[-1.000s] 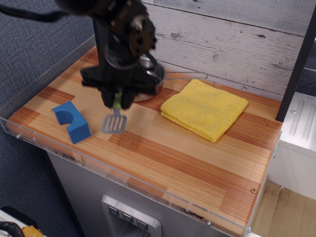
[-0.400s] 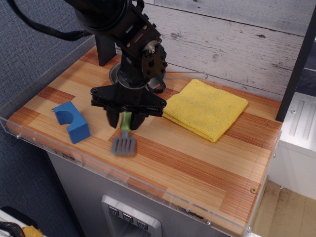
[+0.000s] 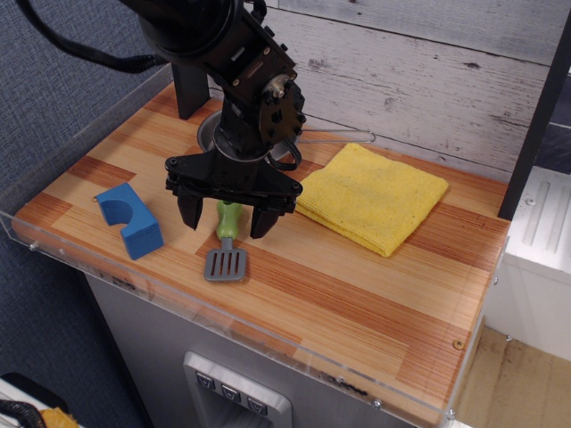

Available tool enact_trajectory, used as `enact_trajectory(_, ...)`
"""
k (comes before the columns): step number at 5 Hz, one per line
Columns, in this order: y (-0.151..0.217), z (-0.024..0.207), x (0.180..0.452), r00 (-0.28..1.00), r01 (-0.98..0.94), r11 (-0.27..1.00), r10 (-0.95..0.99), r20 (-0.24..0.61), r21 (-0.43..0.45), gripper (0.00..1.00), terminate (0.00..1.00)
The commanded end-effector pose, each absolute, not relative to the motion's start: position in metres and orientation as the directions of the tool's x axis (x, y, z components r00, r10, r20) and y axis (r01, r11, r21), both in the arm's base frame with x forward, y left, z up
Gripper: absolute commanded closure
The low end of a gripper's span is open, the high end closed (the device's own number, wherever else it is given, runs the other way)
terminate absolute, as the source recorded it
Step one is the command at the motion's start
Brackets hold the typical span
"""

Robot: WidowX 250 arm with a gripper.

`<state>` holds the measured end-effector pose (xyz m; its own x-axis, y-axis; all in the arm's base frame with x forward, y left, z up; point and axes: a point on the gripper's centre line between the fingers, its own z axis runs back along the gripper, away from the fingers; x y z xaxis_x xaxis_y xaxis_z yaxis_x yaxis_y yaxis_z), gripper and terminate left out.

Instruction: Bring the spatula near the blue object and bowl.

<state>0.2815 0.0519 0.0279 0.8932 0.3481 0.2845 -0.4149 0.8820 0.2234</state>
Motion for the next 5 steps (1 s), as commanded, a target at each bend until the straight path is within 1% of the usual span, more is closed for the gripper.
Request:
enact_trajectory(1,0.047,0.077,0.289,0.849,-0.408,0.904,0.324,0.417,0.13,0.0,0.0)
enact_trajectory(2,0.038,0.106,0.293,0.823,-0.381,0.921,0.301,0.482,0.075,0.0,0.0)
enact_trajectory(3,0.034,0.13,0.29,0.796,-0.37,0.928,0.288,0.532,0.051,0.0,0.0)
enact_trajectory(4,0.033,0.139,0.288,0.79,-0.356,0.933,0.273,0.549,0.049,0.0,0.0)
enact_trajectory(5,0.035,0.142,0.288,0.789,-0.319,0.947,0.247,0.562,0.031,0.0,1.0)
